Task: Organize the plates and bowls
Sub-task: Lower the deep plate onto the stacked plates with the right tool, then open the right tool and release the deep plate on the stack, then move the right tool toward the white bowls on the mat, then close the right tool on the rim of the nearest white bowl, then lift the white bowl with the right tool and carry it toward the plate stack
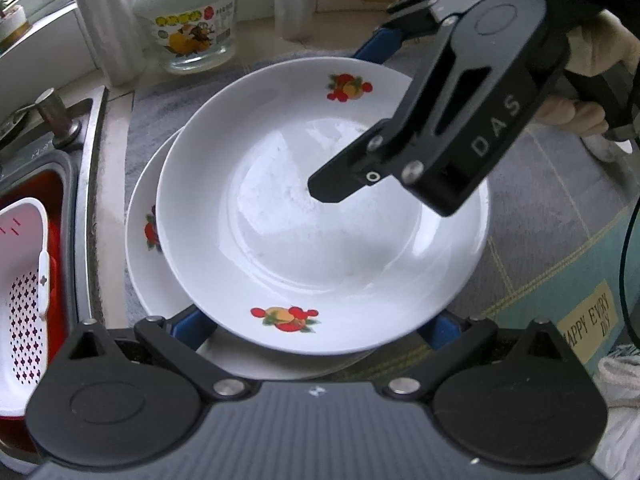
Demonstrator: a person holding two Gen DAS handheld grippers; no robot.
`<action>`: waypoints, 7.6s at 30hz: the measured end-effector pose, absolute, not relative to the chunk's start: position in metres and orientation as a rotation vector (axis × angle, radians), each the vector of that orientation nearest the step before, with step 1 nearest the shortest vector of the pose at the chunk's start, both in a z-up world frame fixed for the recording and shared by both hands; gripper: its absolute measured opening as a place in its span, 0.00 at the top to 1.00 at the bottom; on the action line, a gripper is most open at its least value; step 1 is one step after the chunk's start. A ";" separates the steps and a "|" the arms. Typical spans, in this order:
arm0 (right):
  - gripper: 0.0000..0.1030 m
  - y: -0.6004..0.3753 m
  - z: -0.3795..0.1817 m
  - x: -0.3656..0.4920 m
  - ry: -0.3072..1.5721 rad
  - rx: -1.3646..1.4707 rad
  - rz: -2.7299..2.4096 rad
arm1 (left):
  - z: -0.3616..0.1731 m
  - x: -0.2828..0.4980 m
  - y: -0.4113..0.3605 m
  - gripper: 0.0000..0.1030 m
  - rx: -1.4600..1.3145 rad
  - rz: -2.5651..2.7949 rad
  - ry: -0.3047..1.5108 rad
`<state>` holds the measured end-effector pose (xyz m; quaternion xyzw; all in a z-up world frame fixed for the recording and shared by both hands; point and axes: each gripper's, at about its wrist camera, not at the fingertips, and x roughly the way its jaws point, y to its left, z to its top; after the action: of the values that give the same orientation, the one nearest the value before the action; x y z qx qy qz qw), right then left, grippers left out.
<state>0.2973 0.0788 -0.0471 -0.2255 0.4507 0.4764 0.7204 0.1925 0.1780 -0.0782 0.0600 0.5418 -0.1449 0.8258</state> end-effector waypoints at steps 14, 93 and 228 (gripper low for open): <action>0.00 0.064 -0.043 0.293 0.975 -0.438 1.045 | -0.079 0.211 0.177 0.00 0.186 -0.351 1.268; 0.00 -0.029 -0.035 0.203 0.694 -0.317 0.500 | -0.027 0.116 0.166 0.01 0.049 -0.307 0.499; 0.36 -0.225 -0.042 0.221 0.838 -0.103 0.721 | -0.080 0.121 -0.075 0.17 0.162 -0.462 0.648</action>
<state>0.2211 -0.2250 -0.0416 -0.0487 0.3978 0.3421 0.8499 0.1207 -0.0745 -0.0805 0.0786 0.3153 -0.2247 0.9186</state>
